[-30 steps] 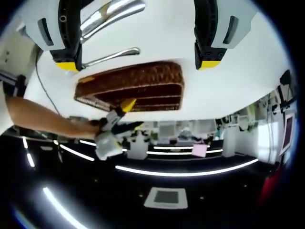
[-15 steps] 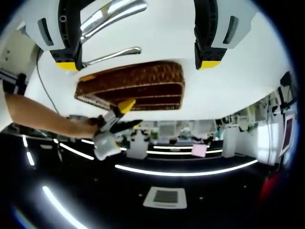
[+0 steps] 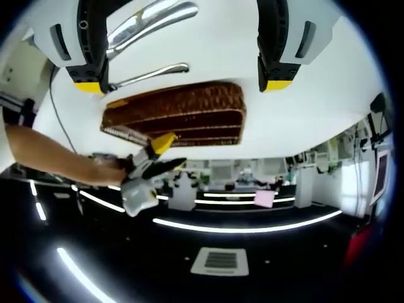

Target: Arrange the knives, forks, and spoons in their matching storage slots by inserting each utensil handle-first until every utensil is classified and aligned in the correct compartment

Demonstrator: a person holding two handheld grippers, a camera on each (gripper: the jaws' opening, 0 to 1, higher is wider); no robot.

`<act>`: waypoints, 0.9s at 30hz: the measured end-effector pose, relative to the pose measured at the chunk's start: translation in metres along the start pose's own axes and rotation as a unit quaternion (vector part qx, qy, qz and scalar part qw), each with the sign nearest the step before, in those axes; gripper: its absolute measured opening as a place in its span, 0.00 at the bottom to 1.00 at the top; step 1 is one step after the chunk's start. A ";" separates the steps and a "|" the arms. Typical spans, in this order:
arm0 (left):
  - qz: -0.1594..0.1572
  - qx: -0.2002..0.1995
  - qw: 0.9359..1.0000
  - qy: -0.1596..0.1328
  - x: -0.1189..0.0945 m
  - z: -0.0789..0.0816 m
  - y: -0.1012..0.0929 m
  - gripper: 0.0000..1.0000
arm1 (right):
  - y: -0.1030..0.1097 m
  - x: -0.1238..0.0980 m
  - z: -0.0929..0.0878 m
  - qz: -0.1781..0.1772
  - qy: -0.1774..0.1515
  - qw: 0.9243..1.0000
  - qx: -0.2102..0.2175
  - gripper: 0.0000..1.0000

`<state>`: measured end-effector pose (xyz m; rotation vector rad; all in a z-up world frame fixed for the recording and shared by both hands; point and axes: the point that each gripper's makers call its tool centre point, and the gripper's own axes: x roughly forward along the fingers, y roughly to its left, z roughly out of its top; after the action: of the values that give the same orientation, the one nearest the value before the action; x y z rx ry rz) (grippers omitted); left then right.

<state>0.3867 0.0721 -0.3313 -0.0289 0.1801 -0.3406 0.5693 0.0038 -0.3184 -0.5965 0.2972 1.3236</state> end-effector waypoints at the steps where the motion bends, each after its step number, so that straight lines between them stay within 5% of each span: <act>1: -0.001 0.001 1.000 0.001 0.001 -0.001 -0.001 0.99 | 0.000 -0.002 0.000 -0.002 0.001 1.000 0.003 1.00; 27: -0.014 0.007 1.000 0.005 0.001 -0.007 -0.018 0.99 | 0.032 -0.039 -0.007 -0.006 0.002 1.000 0.027 1.00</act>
<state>0.3802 0.0548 -0.3374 -0.0164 0.1883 -0.3694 0.5298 -0.0275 -0.3110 -0.5548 0.3312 1.2987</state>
